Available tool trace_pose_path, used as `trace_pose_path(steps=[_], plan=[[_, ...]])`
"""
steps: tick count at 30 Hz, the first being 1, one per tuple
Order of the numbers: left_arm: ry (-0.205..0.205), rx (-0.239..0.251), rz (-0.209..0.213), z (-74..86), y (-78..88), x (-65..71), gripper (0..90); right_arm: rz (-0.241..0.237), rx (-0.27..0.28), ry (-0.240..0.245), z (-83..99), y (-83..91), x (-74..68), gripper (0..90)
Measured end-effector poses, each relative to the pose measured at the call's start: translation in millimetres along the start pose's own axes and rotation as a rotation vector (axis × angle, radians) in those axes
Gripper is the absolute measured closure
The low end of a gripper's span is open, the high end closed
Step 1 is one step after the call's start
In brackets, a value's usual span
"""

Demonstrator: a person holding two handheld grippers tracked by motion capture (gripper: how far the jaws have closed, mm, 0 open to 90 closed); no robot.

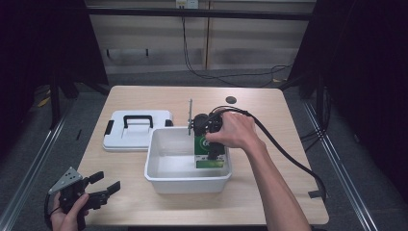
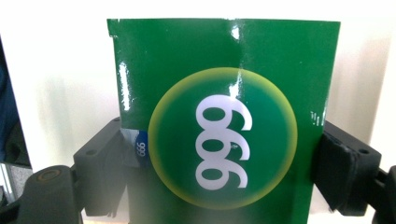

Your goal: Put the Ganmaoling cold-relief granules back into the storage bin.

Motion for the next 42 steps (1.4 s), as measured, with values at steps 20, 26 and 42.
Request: trace_pose_path(steps=[20, 26, 42], plan=[[-0.005, -0.005, -0.001, -0.6, -0.2, -0.3, 15.9, 0.001, -0.018, -0.001, 5.6, -35.8, 8.7, 15.7], [-0.013, -0.010, 0.001, -0.7, -0.4, -0.5, 15.9, 0.004, -0.017, 0.006, 4.6, -46.5, 8.1, 15.7], [-0.008, -0.006, 0.001, -0.6, -0.2, -0.1, 15.9, 0.007, -0.042, -0.001, 3.4, -64.1, 7.2, 15.3]])
Point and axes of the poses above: each handheld gripper's, and its own axes: y roughly backward along the jaws, z roughly out of its underside, x roughly to its right, the point moved 2 cm from there along -y, roughly forward along the jaws, and after that the axes turned 1 degree about x, right-handed, at the moved point
